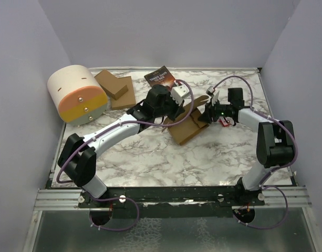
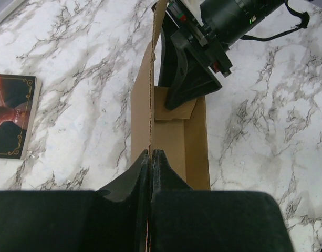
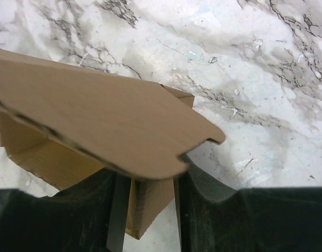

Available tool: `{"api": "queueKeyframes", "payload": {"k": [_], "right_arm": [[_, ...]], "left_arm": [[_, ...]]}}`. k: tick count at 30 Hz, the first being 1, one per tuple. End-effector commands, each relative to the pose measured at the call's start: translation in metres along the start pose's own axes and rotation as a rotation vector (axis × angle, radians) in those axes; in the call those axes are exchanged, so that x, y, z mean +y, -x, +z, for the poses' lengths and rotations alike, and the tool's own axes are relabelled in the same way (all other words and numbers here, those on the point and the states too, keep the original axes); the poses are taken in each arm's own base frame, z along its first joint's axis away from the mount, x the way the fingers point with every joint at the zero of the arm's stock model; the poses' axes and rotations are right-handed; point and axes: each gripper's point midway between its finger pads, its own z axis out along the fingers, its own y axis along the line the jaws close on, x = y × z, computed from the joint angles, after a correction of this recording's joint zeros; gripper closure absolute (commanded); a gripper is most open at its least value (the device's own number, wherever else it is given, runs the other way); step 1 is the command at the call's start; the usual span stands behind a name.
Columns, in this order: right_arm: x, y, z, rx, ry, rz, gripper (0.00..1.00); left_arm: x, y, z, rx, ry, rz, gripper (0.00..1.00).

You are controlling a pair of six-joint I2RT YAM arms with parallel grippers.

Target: Fold the paper box

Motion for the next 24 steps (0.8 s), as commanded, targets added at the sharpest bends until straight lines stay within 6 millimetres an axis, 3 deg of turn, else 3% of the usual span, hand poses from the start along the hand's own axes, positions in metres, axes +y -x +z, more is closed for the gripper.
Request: {"api": "queueKeyframes", "payload": {"k": [1, 10, 20, 24], "right_arm": [[-0.011, 0.007, 0.01, 0.031, -0.115, -0.125, 0.65], [-0.034, -0.01, 0.025, 0.151, -0.243, -0.179, 0.78], [-0.055, -0.016, 0.037, 0.299, -0.394, -0.304, 0.97], [-0.061, -0.016, 0.038, 0.335, -0.436, -0.344, 0.99]], "left_arm": [[0.005, 0.012, 0.003, -0.024, -0.015, -0.102, 1.0], [0.03, 0.0, -0.002, -0.025, -0.015, -0.258, 1.0], [0.047, -0.021, 0.001, 0.026, 0.026, -0.36, 1.0], [0.049, -0.026, 0.003, 0.037, 0.033, -0.371, 1.0]]}}
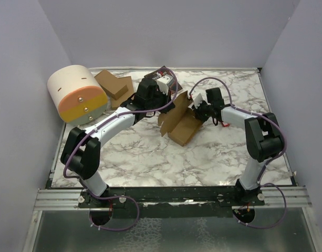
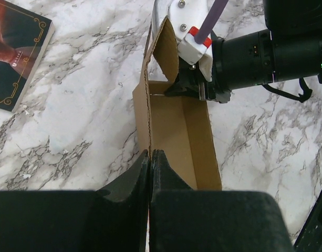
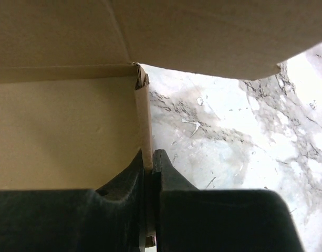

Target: Fold the paper box

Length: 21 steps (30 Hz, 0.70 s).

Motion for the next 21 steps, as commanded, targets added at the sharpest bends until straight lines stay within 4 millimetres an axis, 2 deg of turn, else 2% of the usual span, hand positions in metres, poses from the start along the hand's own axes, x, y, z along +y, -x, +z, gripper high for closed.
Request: {"api": "queueKeyframes", "payload": {"k": [1, 3, 7, 9, 21], "right_arm": [[-0.024, -0.003, 0.003, 0.077, -0.127, -0.086, 0.99], [-0.02, -0.004, 0.005, 0.084, -0.112, -0.091, 0.98], [0.008, -0.001, 0.009, 0.043, 0.038, -0.085, 0.88], [0.016, 0.002, 0.007, 0.03, 0.079, -0.077, 0.85], [0.018, 0.025, -0.008, -0.033, 0.088, -0.062, 0.78]], "left_arm": [[-0.006, -0.003, 0.003, 0.005, -0.032, -0.026, 1.0], [-0.005, -0.004, 0.004, 0.004, -0.034, -0.03, 1.0], [-0.004, -0.005, 0.004, 0.005, -0.032, -0.036, 1.0], [-0.003, -0.004, 0.004, 0.003, -0.028, -0.038, 1.0], [0.001, -0.005, 0.006, 0.012, -0.014, -0.046, 1.0]]}}
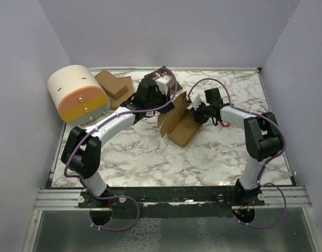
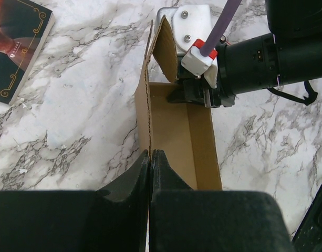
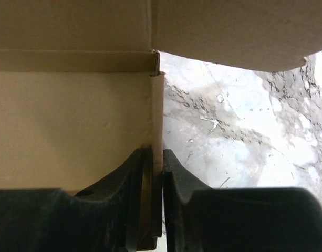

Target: Fold the paper box

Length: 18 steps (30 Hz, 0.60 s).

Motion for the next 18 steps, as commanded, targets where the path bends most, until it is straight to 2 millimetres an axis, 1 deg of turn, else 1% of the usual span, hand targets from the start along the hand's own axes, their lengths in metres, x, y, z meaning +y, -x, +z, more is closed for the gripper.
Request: {"api": "queueKeyframes", "payload": {"k": [1, 5, 9, 15, 18], "right_arm": [[0.001, 0.029, -0.012, -0.075, 0.021, -0.018, 0.76], [0.002, 0.035, -0.017, -0.093, 0.027, -0.013, 0.69], [0.004, 0.039, -0.019, -0.102, 0.033, -0.006, 0.65], [0.005, 0.043, -0.024, -0.117, 0.035, 0.004, 0.61], [0.008, 0.044, -0.026, -0.127, 0.051, 0.014, 0.61]], "left_arm": [[-0.004, 0.001, 0.004, 0.0, -0.026, -0.008, 1.0], [-0.004, 0.001, 0.005, 0.006, -0.029, -0.005, 1.0], [-0.004, 0.001, 0.006, 0.011, -0.033, 0.002, 1.0], [-0.004, 0.0, 0.007, 0.02, -0.034, 0.016, 1.0], [-0.005, 0.001, 0.006, 0.022, -0.042, 0.041, 1.0]]}}
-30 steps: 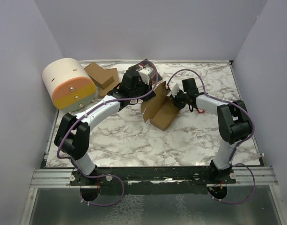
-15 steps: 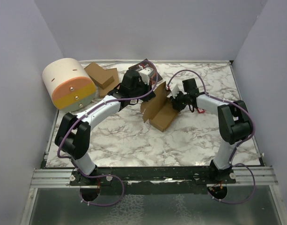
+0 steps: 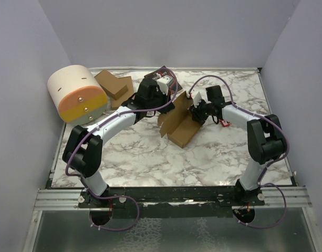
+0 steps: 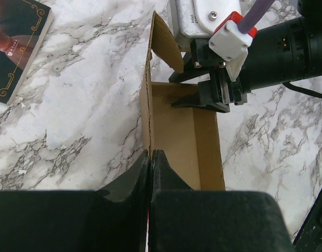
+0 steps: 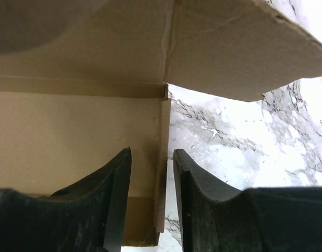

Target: Fold the paper box

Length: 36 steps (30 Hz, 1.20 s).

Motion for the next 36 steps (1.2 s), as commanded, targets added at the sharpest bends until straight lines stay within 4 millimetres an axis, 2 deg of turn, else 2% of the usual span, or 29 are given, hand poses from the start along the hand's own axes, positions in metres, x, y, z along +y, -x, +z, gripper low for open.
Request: {"api": "queueKeyframes", "payload": {"k": [1, 8, 16, 21, 32, 36], "right_arm": [[0.005, 0.022, -0.011, -0.066, 0.032, 0.009, 0.62], [0.005, 0.008, -0.005, -0.032, 0.033, 0.042, 0.75], [0.002, -0.005, 0.002, 0.007, 0.023, 0.039, 0.76], [0.001, -0.006, 0.002, 0.008, 0.015, 0.035, 0.77], [0.006, 0.017, -0.02, -0.093, 0.078, 0.052, 0.62], [0.007, 0.019, -0.023, -0.107, 0.09, 0.053, 0.58]], "left_arm": [[-0.008, 0.006, 0.001, 0.01, -0.046, 0.048, 1.0], [-0.005, 0.005, 0.009, 0.041, -0.047, 0.061, 1.0], [-0.003, -0.001, 0.011, 0.06, -0.041, 0.04, 1.0], [-0.003, -0.001, 0.011, 0.061, -0.042, 0.036, 0.99], [-0.006, 0.001, 0.01, 0.057, -0.054, 0.045, 1.0], [-0.005, 0.0, 0.01, 0.059, -0.053, 0.045, 1.0]]}}
